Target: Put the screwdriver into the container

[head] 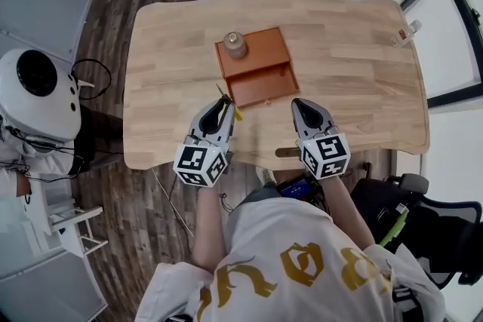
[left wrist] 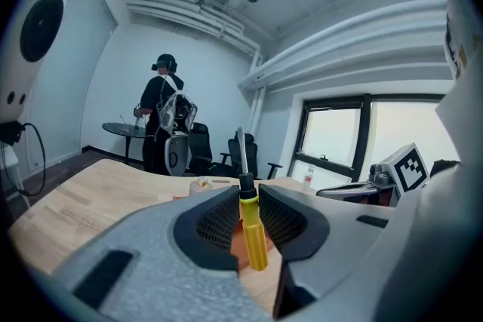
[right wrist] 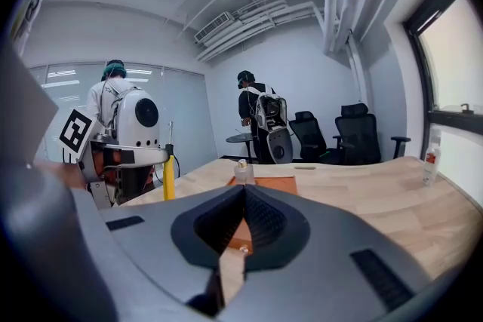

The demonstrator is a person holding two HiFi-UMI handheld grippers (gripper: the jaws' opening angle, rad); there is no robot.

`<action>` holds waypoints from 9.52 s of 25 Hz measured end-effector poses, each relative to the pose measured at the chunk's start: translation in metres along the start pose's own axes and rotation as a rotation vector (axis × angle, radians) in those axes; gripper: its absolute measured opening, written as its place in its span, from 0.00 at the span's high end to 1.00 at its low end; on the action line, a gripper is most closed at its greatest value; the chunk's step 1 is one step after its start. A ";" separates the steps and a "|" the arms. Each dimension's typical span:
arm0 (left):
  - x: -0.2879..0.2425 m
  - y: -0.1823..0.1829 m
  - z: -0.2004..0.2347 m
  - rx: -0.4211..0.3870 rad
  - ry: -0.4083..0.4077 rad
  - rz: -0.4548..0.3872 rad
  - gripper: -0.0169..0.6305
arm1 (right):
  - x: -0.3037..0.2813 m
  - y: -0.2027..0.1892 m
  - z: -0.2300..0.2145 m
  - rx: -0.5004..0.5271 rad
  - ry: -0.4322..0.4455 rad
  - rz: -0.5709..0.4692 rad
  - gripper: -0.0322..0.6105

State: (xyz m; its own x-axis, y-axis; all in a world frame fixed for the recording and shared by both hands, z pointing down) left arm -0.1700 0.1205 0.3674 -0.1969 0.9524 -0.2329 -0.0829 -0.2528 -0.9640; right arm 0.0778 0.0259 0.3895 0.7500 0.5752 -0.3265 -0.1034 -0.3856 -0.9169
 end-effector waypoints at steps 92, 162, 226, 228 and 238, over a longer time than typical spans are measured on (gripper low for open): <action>-0.132 -0.085 0.075 -0.065 -0.175 0.397 0.85 | -0.122 -0.039 -0.064 -0.073 -0.057 0.216 0.94; -0.230 -0.115 0.038 -0.323 -0.528 1.167 0.85 | -0.133 -0.054 -0.099 -0.182 -0.122 0.208 0.94; -0.228 -0.094 0.035 -0.190 -0.415 1.083 0.83 | -0.117 -0.051 -0.093 -0.190 -0.092 0.177 0.94; -0.225 -0.086 0.037 -0.168 -0.403 1.011 0.83 | -0.117 -0.050 -0.090 -0.186 -0.085 0.174 0.94; -0.199 -0.059 0.051 -0.127 -0.276 0.799 0.88 | -0.114 -0.041 -0.074 -0.156 -0.043 0.159 0.94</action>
State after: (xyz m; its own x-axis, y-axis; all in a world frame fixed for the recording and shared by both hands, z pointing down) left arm -0.1757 -0.0628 0.4769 -0.3816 0.4163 -0.8253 0.2892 -0.7943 -0.5343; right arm 0.0452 -0.0771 0.4811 0.7037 0.5269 -0.4767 -0.1137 -0.5787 -0.8075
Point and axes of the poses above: the fingertips, and each gripper's own axes: x backward along the fingers, z to its left, y out of its top, the point moved 10 cm from there along x, backward along the fingers, and after that the axes turned 5 degrees about -x, right-handed, at the moved point
